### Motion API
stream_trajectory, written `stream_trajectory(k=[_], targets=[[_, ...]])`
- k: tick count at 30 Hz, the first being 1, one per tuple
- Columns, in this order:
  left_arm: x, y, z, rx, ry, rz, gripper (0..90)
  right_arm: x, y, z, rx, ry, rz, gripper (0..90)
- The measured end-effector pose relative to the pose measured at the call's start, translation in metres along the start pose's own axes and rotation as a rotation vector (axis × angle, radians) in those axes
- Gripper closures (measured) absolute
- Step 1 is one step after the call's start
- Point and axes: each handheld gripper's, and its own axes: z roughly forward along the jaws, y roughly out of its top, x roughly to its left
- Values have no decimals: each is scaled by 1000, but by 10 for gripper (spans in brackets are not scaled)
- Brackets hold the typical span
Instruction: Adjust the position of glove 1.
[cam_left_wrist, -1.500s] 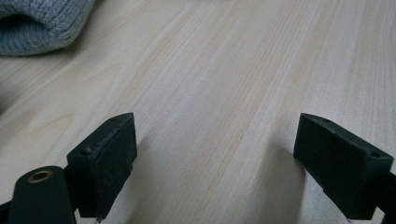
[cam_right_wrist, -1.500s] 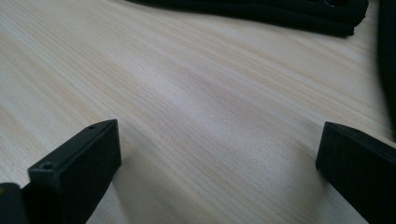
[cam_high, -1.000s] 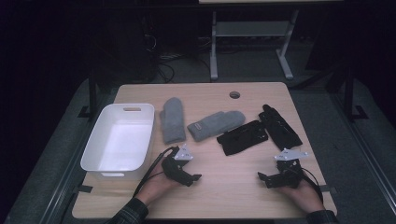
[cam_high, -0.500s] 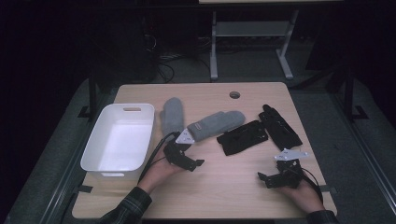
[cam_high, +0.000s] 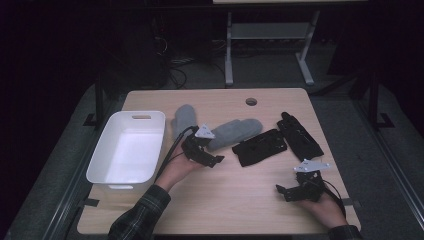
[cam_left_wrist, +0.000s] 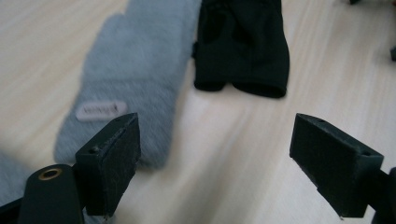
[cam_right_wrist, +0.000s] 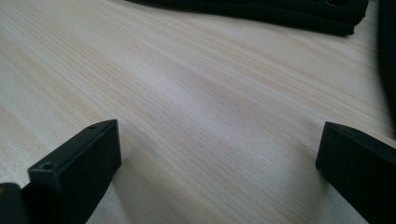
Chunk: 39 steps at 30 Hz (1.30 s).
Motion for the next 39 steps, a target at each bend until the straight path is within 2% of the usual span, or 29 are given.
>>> stream_trajectory(k=[8, 22, 25, 28, 31, 39], targets=[[16, 22, 10, -13, 31, -9, 192, 0, 0, 0, 0, 1, 0, 0], [42, 56, 42, -7, 25, -6, 306, 0, 0, 0, 1, 2, 0, 0], [46, 59, 52, -20, 31, 4, 329, 0, 0, 0, 0, 2, -1, 0], [49, 59, 61, -15, 30, -11, 344, 0, 0, 0, 2, 4, 0, 0], [52, 59, 77, 11, 22, -10, 350, 0, 0, 0, 0, 5, 1, 0], [56, 52, 100, 49, 19, -36, 354, 0, 0, 0, 0, 4, 0, 0]])
